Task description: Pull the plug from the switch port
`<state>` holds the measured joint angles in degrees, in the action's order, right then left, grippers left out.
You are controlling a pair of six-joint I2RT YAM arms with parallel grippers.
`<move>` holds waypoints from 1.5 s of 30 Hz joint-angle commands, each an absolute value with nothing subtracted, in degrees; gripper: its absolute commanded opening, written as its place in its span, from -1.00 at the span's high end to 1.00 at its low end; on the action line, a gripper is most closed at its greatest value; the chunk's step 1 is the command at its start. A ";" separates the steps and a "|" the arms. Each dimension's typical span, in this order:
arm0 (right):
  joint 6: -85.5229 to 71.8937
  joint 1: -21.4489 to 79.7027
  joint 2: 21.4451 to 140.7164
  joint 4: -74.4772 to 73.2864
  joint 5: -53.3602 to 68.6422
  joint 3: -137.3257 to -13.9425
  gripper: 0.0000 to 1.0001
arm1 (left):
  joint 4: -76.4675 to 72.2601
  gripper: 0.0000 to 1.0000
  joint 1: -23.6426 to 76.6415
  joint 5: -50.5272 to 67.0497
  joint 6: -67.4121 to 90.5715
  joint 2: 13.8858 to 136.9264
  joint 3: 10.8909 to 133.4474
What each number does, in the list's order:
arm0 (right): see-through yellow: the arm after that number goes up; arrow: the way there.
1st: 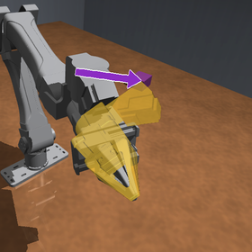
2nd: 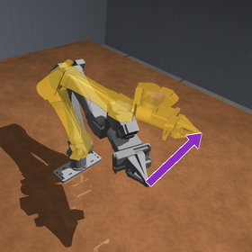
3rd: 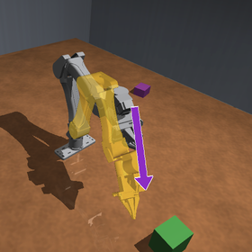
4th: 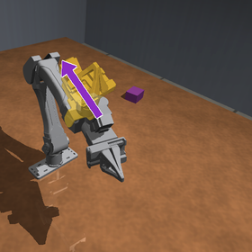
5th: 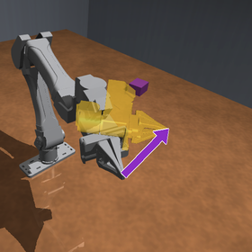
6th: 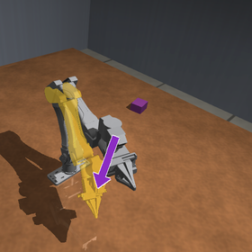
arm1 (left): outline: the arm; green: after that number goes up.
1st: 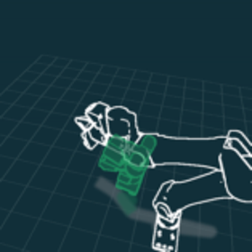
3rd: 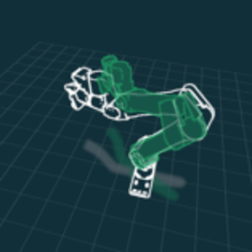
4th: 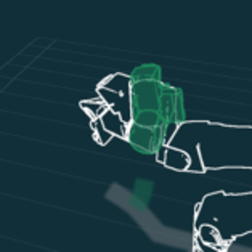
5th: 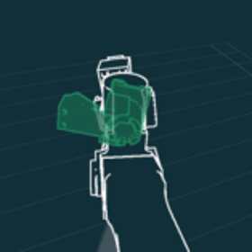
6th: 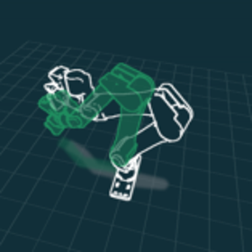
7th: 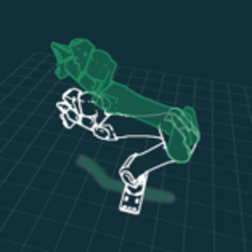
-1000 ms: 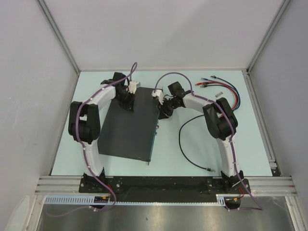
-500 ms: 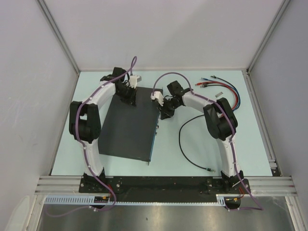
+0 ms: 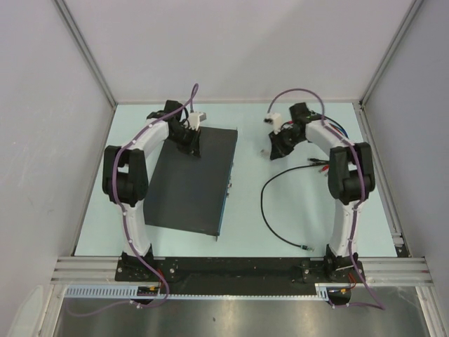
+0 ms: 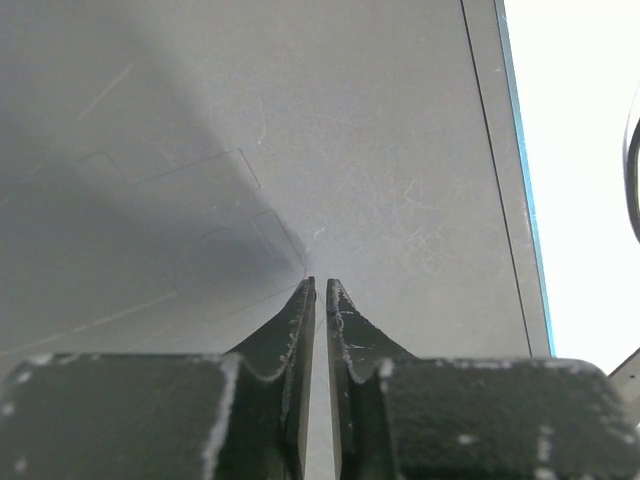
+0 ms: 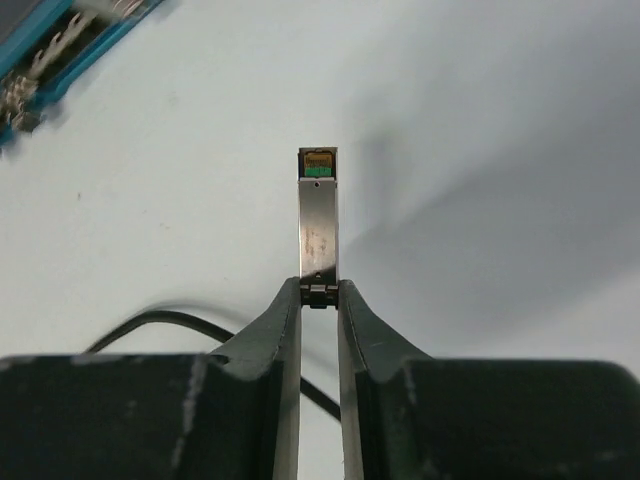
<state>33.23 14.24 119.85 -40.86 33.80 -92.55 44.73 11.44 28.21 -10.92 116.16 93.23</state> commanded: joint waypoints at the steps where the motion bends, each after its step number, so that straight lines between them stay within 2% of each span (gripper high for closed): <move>1: 16.10 7.48 112.15 -32.18 28.94 -89.65 1.00 | 44.38 0.69 11.07 31.11 -9.67 116.72 96.06; 8: 3.09 -1.21 115.40 -30.06 11.88 -91.23 1.00 | 44.56 0.67 11.07 31.29 -9.23 118.04 98.08; 12: -1.39 -3.16 115.67 -29.62 9.76 -90.71 1.00 | 44.30 0.65 11.07 31.38 -8.96 118.21 97.91; 17: -13.32 -4.30 113.65 -31.46 -1.83 -88.86 1.00 | 44.03 0.64 11.07 30.59 -8.79 118.04 97.03; 24: -21.61 -5.01 114.78 -33.49 -7.20 -87.18 1.00 | 43.86 0.61 11.34 29.36 -8.79 118.13 96.15; 31: -20.13 -6.24 121.80 -30.06 -5.90 -92.45 0.97 | 44.03 0.59 12.22 27.69 -9.75 117.60 95.10; 32: -19.60 -6.24 122.69 -29.54 -4.93 -94.20 0.86 | 43.86 0.60 12.30 27.60 -9.84 117.51 94.92; 33: -18.99 -6.15 123.30 -28.40 -3.79 -94.91 0.63 | 43.77 0.59 12.39 27.34 -9.93 117.34 94.57; 34: -17.24 -5.89 124.35 -27.87 -0.73 -96.49 0.14 | 43.60 0.59 12.48 26.99 -9.76 117.33 94.40; 37: -15.56 -5.01 123.32 -25.06 8.59 -97.47 -0.37 | 43.51 0.56 12.57 26.98 -9.75 117.33 94.04; 39: -14.94 -4.31 120.60 -22.51 15.34 -97.38 -0.63 | 43.42 0.52 12.57 26.81 -9.67 116.98 93.87; 42: -10.12 -2.20 116.38 -21.53 19.67 -95.63 -0.81 | 43.33 0.42 12.57 26.46 -9.58 117.07 93.87; 45: -7.21 -0.18 113.12 -21.27 22.75 -91.78 -0.90 | 43.50 0.32 12.57 26.11 -9.14 117.60 94.39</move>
<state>-12.82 -3.11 121.34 -24.18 13.80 -94.72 44.27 12.25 26.83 -9.08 118.02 94.15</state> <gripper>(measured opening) 0.925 0.317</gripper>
